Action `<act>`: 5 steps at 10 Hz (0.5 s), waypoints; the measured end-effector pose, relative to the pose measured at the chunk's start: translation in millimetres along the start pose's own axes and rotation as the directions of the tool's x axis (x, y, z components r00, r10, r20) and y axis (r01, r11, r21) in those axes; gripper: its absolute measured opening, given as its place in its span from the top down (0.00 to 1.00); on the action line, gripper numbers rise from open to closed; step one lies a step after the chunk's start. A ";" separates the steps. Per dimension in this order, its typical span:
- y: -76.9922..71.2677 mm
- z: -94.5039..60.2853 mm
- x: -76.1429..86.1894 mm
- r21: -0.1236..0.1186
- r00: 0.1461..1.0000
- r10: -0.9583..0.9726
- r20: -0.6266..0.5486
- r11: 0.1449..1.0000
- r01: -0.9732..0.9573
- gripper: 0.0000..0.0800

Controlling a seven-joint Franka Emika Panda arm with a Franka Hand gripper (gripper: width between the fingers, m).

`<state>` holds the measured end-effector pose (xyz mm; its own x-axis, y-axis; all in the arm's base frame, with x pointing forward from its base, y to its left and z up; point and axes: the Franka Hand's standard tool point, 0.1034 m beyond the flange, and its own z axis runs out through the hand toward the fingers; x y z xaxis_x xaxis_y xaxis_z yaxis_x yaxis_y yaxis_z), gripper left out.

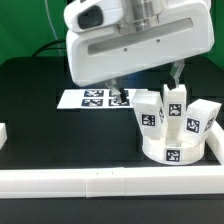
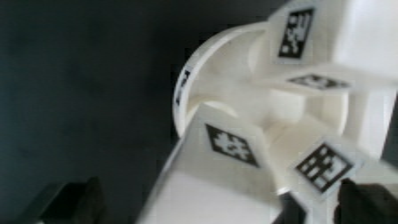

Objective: Assemble stool

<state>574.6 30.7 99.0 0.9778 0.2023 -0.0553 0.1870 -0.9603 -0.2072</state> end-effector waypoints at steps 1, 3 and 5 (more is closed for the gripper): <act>2.1 0.2 -0.4 -0.001 0.999 -0.045 0.001 0.999 0.045 0.19; 5.6 0.3 -1.7 -0.012 0.982 -0.189 0.010 0.982 0.189 0.19; 8.4 0.3 -2.4 -0.023 0.946 -0.323 0.021 0.946 0.323 0.19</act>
Offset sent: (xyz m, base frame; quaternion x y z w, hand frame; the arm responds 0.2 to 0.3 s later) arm 0.0000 0.0000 0.0000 0.0000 0.0000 -0.1296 0.9916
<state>573.9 22.2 97.1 0.8628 0.5055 -0.0055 0.4952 -0.8474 -0.1917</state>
